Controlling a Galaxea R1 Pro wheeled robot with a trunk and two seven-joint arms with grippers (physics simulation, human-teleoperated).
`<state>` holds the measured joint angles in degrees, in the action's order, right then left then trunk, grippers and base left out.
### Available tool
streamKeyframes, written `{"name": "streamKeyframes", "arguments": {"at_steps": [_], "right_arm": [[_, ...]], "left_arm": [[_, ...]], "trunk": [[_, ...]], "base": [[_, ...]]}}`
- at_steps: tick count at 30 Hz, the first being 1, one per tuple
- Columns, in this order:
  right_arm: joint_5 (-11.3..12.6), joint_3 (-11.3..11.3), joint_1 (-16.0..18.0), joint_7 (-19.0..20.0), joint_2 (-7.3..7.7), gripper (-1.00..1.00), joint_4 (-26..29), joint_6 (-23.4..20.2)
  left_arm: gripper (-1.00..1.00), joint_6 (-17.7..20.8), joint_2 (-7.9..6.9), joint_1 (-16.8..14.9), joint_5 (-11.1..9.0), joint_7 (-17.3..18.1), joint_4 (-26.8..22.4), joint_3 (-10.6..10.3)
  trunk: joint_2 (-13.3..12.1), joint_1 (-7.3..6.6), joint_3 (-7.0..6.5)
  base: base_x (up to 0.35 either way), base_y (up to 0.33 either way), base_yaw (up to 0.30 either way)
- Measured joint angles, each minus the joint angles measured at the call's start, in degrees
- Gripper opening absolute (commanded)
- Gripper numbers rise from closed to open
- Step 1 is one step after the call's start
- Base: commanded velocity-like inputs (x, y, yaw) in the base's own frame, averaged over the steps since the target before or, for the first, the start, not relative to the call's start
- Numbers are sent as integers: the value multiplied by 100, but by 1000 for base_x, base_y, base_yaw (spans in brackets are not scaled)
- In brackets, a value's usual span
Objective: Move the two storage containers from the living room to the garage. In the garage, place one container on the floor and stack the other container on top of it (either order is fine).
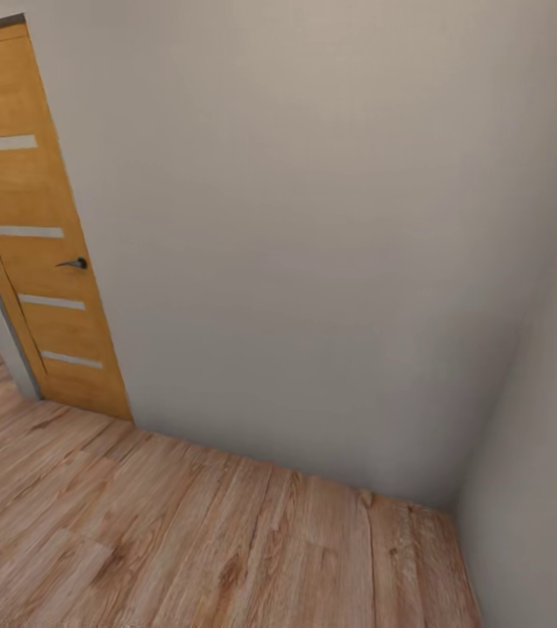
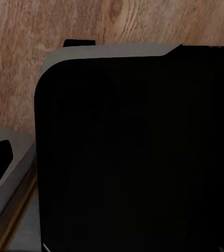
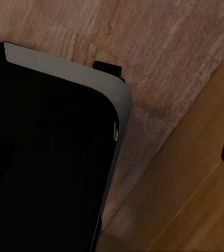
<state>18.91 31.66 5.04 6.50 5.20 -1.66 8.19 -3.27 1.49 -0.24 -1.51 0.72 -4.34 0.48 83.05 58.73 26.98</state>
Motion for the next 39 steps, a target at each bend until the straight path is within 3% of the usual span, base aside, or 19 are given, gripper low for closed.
{"name": "streamKeyframes", "arguments": {"at_steps": [9,39], "right_arm": [[0,-2,0,0,0,100,2,0],[-8,2,0,0,0,100,0,0]], "left_arm": [[100,0,0,0,0,0,0,4],[100,0,0,0,8,0,1,0]], "trunk": [[0,-1,0],[1,-3,0]], "base": [[37,0,269],[309,0,269]]}}
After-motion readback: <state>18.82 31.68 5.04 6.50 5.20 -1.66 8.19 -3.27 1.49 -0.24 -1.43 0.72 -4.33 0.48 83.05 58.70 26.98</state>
